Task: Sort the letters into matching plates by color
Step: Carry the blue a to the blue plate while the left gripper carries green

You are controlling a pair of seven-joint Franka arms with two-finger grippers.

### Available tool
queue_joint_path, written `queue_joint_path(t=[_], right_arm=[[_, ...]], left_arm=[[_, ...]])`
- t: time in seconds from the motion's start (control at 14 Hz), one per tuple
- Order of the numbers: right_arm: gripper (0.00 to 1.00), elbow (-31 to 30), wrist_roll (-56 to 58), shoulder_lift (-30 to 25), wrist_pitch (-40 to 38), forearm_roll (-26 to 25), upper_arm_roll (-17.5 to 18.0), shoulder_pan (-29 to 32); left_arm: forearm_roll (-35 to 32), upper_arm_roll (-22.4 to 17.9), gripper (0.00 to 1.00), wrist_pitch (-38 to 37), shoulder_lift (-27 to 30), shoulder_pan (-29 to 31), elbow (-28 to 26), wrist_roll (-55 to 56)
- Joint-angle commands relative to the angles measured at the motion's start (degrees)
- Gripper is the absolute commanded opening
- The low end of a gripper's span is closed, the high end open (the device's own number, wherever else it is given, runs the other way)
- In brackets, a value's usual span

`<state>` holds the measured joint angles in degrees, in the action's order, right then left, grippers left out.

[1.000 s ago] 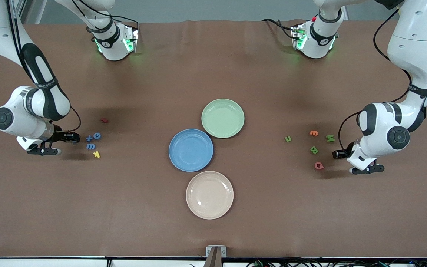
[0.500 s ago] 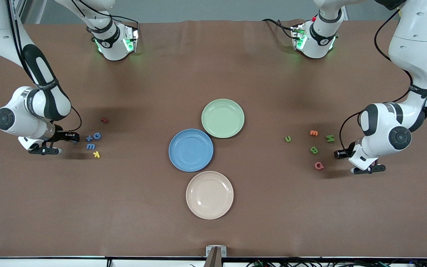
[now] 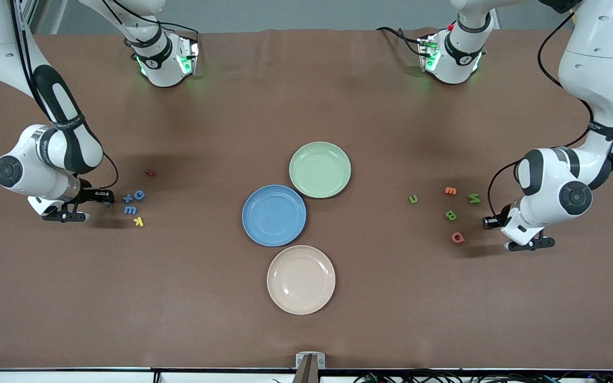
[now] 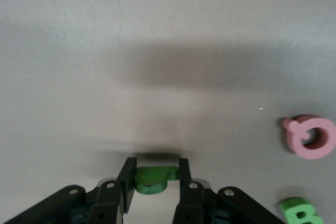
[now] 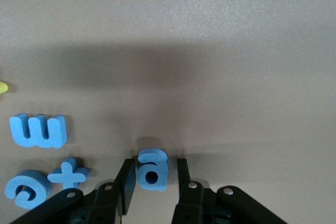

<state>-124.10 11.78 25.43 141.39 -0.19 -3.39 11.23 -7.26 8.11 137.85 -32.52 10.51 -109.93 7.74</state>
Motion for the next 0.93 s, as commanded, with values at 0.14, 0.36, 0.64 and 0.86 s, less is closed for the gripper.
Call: queue_joint_path(t=[0.14, 0.36, 0.64, 0.86], right_arm=[[0.16, -0.6, 0.4, 0.0, 1.4, 1.3, 0.8, 1.0], [0.08, -0.4, 0.4, -0.4, 0.6, 1.3, 0.8, 0.6], [0.08, 5.3, 0.5, -4.9, -10.7, 1.2, 1.1, -0.7], [0.08, 12.6, -3.3, -5.9, -21.3, 1.2, 1.2, -3.4]], left_arm=[[-0.7, 3.7, 0.01, -8.6, 7.8, -0.3, 0.6, 0.5], [-0.7, 8.8, 0.01, -13.9, 9.9, -0.3, 1.4, 7.1], [-0.7, 15.5, 0.01, -14.4, 9.9, -1.3, 1.3, 17.8], [-0.7, 15.8, 0.01, -14.5, 9.8, -7.7, 1.3, 27.4]])
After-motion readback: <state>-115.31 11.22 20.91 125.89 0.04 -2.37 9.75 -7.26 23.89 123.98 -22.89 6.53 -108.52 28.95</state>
